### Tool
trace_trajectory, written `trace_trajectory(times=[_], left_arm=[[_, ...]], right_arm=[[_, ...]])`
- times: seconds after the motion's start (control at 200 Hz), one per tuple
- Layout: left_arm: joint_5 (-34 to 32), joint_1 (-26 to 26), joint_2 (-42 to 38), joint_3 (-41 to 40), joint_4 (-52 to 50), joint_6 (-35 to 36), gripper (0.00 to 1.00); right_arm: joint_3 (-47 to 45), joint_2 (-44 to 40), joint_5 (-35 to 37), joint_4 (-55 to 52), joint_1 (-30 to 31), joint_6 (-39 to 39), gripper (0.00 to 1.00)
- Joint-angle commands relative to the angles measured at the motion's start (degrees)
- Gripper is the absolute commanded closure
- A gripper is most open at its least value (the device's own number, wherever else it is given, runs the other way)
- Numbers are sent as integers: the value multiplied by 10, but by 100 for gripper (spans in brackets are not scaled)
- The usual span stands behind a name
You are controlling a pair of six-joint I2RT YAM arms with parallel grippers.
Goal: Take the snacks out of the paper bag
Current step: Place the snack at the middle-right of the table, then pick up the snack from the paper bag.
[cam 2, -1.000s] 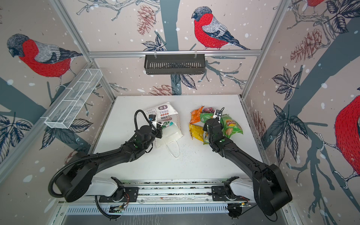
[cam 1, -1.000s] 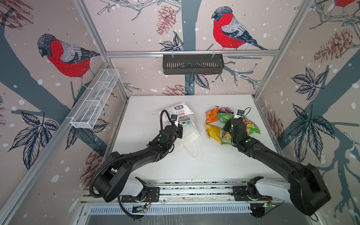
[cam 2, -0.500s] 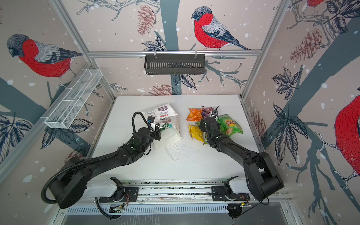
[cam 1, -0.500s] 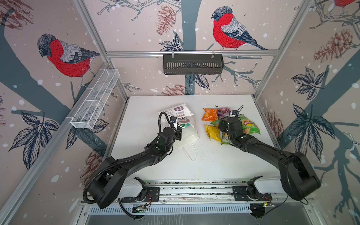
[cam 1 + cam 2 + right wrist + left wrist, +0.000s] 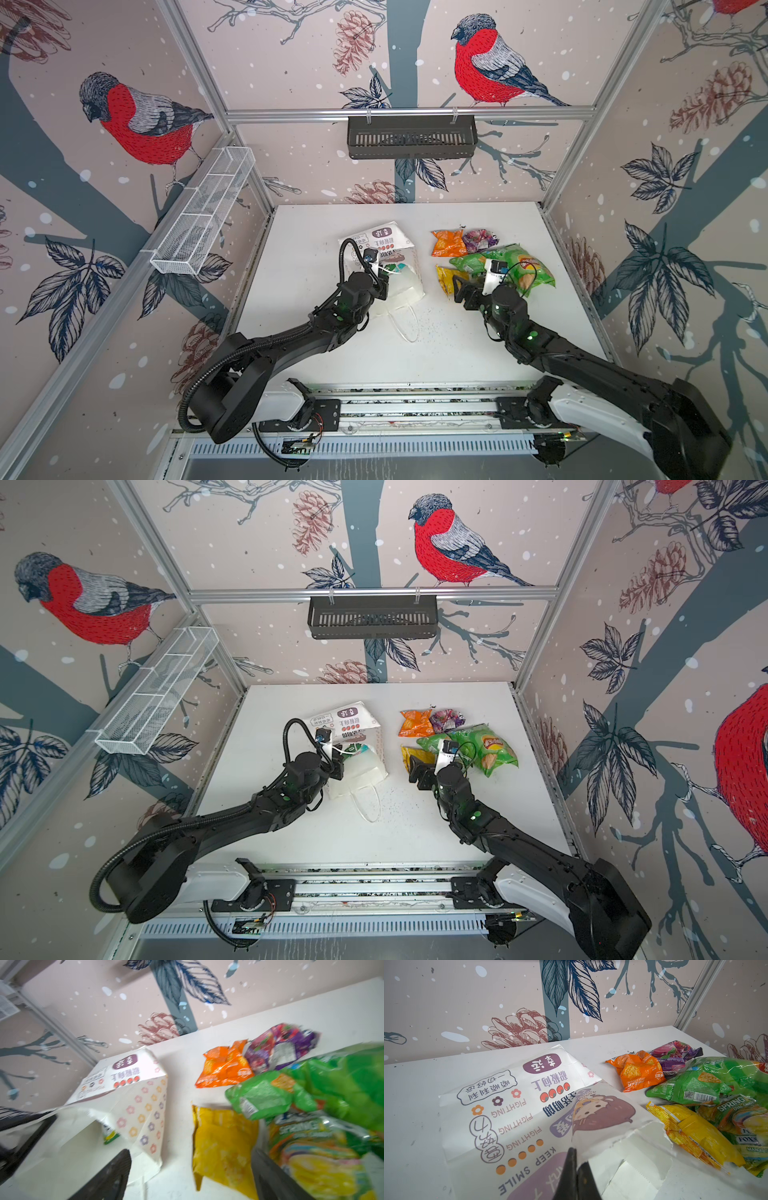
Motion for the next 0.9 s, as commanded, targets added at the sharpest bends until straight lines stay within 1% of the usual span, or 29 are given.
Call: trace_trajectory(times=[0.0, 0.145, 0.205, 0.27, 0.34, 0.425, 0.6, 0.73, 0.891], left_arm=[[-10, -4, -10, 4, 0, 1, 100], [-16, -9, -20, 5, -5, 4, 100], [-18, -10, -27, 4, -5, 4, 100], [-21, -13, -33, 3, -7, 4, 100], [-28, -17, -40, 3, -8, 8, 100], [-33, -19, -44, 2, -9, 7, 100], [-29, -21, -40, 3, -9, 5, 100], [-24, -21, -39, 4, -9, 3, 100], [-29, -22, -47, 2, -9, 3, 100]], right_arm=[[-9, 13, 4, 67, 50, 33, 10], [-3, 77, 1, 145, 126, 18, 10], [3, 114, -5, 180, 149, 4, 10], [10, 148, -10, 213, 166, 6, 12], [18, 190, -17, 247, 173, 23, 16], [31, 236, -36, 285, 184, 26, 17], [71, 325, -21, 325, 214, 15, 17], [99, 385, -18, 343, 228, -17, 18], [118, 436, -5, 359, 237, -39, 21]])
